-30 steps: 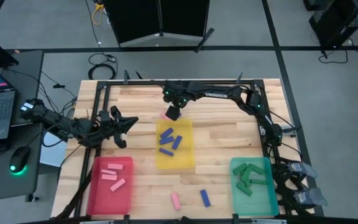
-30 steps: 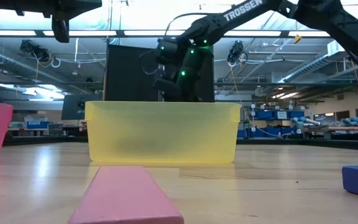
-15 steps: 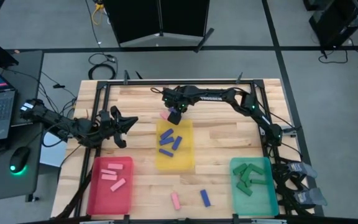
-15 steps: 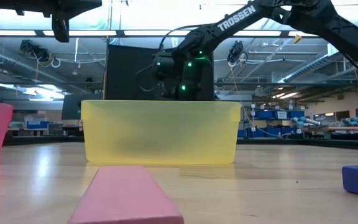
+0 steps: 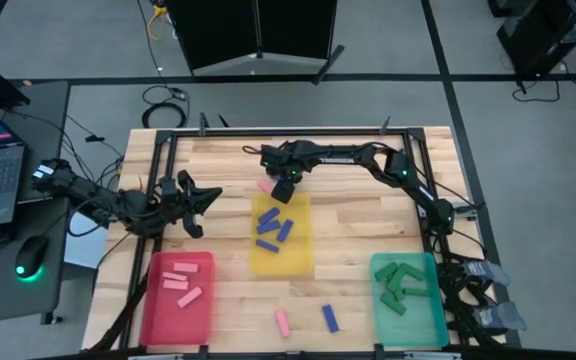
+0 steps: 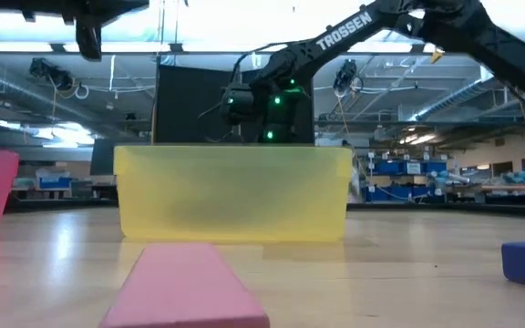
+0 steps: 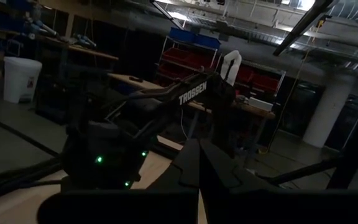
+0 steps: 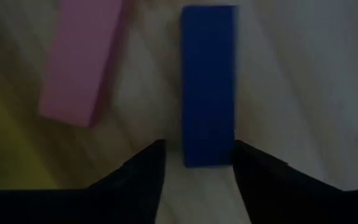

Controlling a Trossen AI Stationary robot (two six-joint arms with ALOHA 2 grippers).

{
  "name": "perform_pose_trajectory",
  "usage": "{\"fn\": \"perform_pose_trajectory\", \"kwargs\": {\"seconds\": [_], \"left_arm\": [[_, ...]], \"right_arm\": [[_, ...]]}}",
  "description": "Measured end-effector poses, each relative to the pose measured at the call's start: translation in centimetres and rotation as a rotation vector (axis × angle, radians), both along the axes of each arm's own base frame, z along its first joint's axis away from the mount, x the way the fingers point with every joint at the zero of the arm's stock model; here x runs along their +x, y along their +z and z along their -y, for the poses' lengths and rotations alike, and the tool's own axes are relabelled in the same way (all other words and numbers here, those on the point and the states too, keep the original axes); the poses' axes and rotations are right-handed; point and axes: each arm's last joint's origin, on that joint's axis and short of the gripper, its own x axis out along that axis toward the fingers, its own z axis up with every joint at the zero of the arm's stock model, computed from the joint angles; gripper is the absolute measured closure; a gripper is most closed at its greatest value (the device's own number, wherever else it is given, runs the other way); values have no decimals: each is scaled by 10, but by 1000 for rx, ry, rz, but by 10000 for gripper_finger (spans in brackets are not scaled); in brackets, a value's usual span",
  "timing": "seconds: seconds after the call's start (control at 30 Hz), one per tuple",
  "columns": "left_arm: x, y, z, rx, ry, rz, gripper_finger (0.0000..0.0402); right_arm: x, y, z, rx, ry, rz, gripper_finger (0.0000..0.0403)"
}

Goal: Sort blocks
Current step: Put the top blue block into the yellow bin

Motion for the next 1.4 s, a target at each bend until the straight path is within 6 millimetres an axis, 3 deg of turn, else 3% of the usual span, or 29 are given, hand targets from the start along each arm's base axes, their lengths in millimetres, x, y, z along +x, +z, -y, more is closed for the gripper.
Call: {"fn": "perform_pose_trajectory", "kwargs": {"seconds": [0.23, 0.6, 0.7, 0.97, 1.13, 1.4], "left_arm": [[0, 0, 0, 0, 0, -2, 396], [0, -1, 0, 3, 0, -7, 396], [0, -1, 0, 3, 0, -8, 396], [0, -1, 0, 0, -1, -11, 396], [0, -2, 0, 0, -1, -14, 396], [0, -2, 0, 1, -1, -17, 396]], "right_arm": [[4, -3, -3, -37, 23, -10, 279], [5, 3, 0, -81, 55, -6, 284], [10, 14, 2, -123, 56, 24, 286], [18, 67, 2, -175, 72, 120, 287], [14, 108, -25, -141, 186, 167, 287], [-1, 142, -103, -33, 466, 129, 284]]}}
